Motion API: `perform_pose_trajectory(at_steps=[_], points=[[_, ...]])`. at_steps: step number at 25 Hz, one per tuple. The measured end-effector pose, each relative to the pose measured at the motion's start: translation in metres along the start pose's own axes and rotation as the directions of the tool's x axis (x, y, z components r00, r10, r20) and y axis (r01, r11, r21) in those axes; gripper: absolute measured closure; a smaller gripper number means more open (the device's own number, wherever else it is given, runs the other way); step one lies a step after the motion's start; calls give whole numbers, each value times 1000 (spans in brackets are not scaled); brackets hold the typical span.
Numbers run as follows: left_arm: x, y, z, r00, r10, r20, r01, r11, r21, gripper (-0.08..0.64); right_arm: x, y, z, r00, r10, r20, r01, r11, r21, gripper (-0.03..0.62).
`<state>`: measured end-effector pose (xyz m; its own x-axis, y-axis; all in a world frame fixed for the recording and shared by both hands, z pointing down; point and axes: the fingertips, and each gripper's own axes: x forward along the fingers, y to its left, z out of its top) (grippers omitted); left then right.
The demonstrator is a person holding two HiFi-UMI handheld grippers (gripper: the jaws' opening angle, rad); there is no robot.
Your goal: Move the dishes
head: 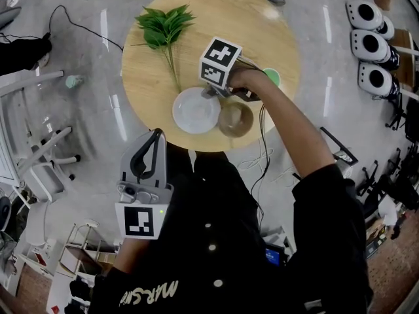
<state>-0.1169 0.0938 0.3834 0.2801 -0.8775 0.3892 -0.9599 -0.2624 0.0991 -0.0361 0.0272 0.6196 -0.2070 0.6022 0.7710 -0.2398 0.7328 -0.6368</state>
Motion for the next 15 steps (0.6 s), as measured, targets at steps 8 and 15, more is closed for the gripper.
perform_pose_trajectory(at_steps=[8,15], points=[[-5,8,41,998,4,64,-6,1000,23,543,-128,53,24,774,-172,609,204,979,17,594],[-7,6,92,986,-48,158,33,995,98,543,-245,106,-47,285,-397,872,372,885,281,594]])
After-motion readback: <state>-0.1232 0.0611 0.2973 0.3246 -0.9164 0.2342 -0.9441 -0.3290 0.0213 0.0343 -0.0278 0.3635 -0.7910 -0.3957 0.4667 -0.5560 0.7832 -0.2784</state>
